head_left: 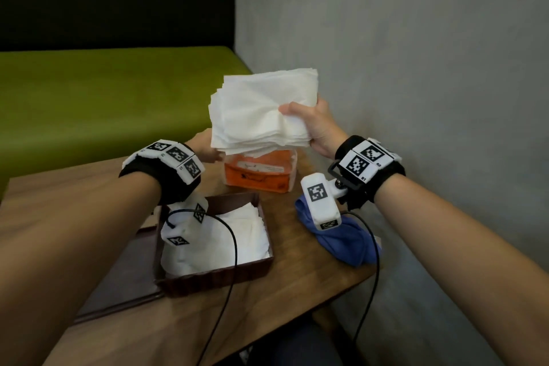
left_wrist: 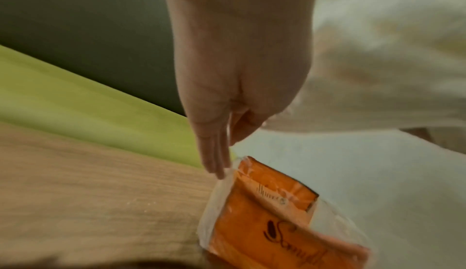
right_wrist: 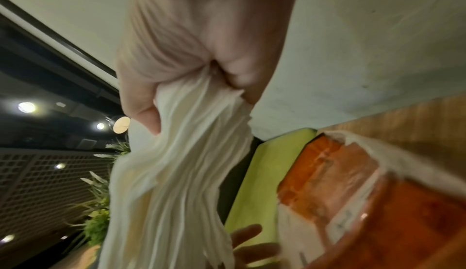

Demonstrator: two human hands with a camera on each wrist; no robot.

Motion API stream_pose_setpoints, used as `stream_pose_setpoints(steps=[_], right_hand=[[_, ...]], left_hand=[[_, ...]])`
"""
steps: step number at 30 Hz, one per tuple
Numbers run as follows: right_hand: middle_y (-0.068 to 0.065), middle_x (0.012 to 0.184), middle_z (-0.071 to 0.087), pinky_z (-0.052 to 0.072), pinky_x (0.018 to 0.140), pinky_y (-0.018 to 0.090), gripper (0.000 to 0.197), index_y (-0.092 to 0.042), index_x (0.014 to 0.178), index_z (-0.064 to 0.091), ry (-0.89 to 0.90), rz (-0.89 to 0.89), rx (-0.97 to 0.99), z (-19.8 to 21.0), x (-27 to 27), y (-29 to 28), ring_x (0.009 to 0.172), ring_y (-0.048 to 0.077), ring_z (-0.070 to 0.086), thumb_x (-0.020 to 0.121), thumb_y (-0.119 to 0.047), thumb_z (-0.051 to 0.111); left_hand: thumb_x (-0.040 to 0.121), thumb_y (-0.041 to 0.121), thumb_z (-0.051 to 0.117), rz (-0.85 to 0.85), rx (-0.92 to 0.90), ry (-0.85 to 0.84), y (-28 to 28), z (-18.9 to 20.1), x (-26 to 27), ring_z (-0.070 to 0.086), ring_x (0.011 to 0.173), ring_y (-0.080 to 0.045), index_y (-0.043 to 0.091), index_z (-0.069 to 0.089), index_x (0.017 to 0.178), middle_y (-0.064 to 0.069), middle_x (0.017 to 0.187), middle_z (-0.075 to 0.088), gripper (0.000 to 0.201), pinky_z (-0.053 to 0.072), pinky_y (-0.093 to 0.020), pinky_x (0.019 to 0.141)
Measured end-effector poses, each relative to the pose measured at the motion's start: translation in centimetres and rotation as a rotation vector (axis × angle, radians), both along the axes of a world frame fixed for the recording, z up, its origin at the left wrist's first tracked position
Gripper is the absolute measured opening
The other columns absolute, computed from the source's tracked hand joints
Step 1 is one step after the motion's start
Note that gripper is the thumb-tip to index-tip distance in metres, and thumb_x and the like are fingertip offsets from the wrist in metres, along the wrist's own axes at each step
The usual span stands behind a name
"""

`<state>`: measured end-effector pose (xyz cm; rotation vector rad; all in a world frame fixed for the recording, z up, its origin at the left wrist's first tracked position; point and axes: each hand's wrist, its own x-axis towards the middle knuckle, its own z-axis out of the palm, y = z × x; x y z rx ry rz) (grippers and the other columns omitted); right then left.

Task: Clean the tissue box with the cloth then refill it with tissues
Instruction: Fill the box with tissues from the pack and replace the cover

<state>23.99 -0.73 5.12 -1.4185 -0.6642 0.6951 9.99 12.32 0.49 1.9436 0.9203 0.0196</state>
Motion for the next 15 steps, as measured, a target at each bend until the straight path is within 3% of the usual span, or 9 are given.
stream_pose_setpoints(steps=[2, 3, 6, 7, 9, 11, 13, 15], right_hand=[[0.011, 0.1, 0.066, 0.057, 0.08, 0.037, 0.048, -0.006, 0.107, 0.056, 0.054, 0.022, 0.06, 1.3, -1.2, -0.6, 0.087, 0.024, 0.066, 0.061, -0.011, 0.068], [0.012, 0.1, 0.066, 0.056, 0.081, 0.04, 0.046, -0.006, 0.106, 0.057, 0.1, 0.031, 0.079, 1.7, -2.0, -0.9, 0.087, 0.025, 0.066, 0.062, -0.011, 0.068], [0.008, 0.088, 0.065, 0.055, 0.075, 0.04, 0.024, -0.007, 0.088, 0.056, 0.175, -0.004, 0.011, 1.5, -5.2, -2.1, 0.077, 0.022, 0.064, 0.069, -0.005, 0.069], [0.008, 0.087, 0.065, 0.055, 0.073, 0.038, 0.022, -0.009, 0.084, 0.053, 0.163, -0.022, -0.05, 1.0, -6.1, -2.5, 0.076, 0.021, 0.063, 0.07, -0.004, 0.07], [0.013, 0.098, 0.066, 0.054, 0.08, 0.038, 0.024, -0.004, 0.093, 0.054, 0.118, -0.033, -0.153, -0.2, -7.8, -3.3, 0.084, 0.023, 0.064, 0.075, -0.006, 0.069], [0.009, 0.088, 0.062, 0.05, 0.081, 0.036, 0.015, -0.004, 0.09, 0.051, 0.102, -0.05, -0.229, -1.0, -9.4, -4.0, 0.078, 0.02, 0.06, 0.082, -0.013, 0.061], [0.007, 0.079, 0.056, 0.045, 0.073, 0.033, 0.014, -0.009, 0.079, 0.047, 0.108, -0.033, -0.29, -1.8, -11.0, -4.2, 0.075, 0.021, 0.057, 0.086, -0.021, 0.05], [0.017, 0.105, 0.058, 0.042, 0.084, 0.037, 0.032, -0.008, 0.096, 0.044, 0.007, 0.03, -0.406, -2.9, -12.2, -4.2, 0.104, 0.034, 0.056, 0.078, -0.035, 0.044]], left_hand=[[0.098, 0.002, 0.029, 0.088, -0.308, -0.227, -0.6, 1.0, -1.7, 0.069, 0.088, -0.021, 0.005, 0.048, 0.118, -0.013, 0.103, 0.058, 0.028, 0.049, -0.026, 0.07], [0.1, 0.01, 0.025, 0.137, -0.415, -0.324, -1.1, 1.6, -2.5, 0.068, 0.078, -0.017, 0.01, 0.046, 0.121, -0.013, 0.109, 0.056, 0.03, 0.048, -0.028, 0.072], [0.097, 0.05, 0.01, 0.215, -0.646, -0.557, -2.9, 3.5, -5.2, 0.058, 0.102, -0.027, 0.021, 0.043, 0.134, -0.004, 0.133, 0.051, 0.058, 0.043, -0.044, 0.088], [0.092, 0.06, 0.004, 0.269, -0.737, -0.597, -3.2, 4.1, -6.2, 0.056, 0.107, -0.028, 0.019, 0.046, 0.132, -0.001, 0.133, 0.052, 0.071, 0.042, -0.044, 0.089], [0.086, 0.068, 0.004, 0.262, -0.813, -0.597, -3.8, 4.5, -8.5, 0.064, 0.097, -0.026, 0.013, 0.057, 0.116, -0.003, 0.124, 0.061, 0.082, 0.051, -0.037, 0.079], [0.092, 0.059, 0.019, 0.176, -0.725, -0.499, -4.5, 3.8, -10.7, 0.072, 0.083, -0.017, 0.011, 0.061, 0.111, -0.003, 0.106, 0.073, 0.067, 0.059, -0.027, 0.067], [0.095, 0.03, 0.042, 0.149, -0.591, -0.406, -4.8, 2.5, -12.3, 0.073, 0.077, -0.011, 0.003, 0.055, 0.123, -0.005, 0.101, 0.073, 0.041, 0.059, -0.022, 0.065], [0.09, 0.009, 0.053, 0.193, -0.503, -0.358, -4.6, 1.4, -13.2, 0.072, 0.069, -0.012, -0.007, 0.052, 0.123, -0.015, 0.111, 0.067, 0.037, 0.059, -0.021, 0.062]])
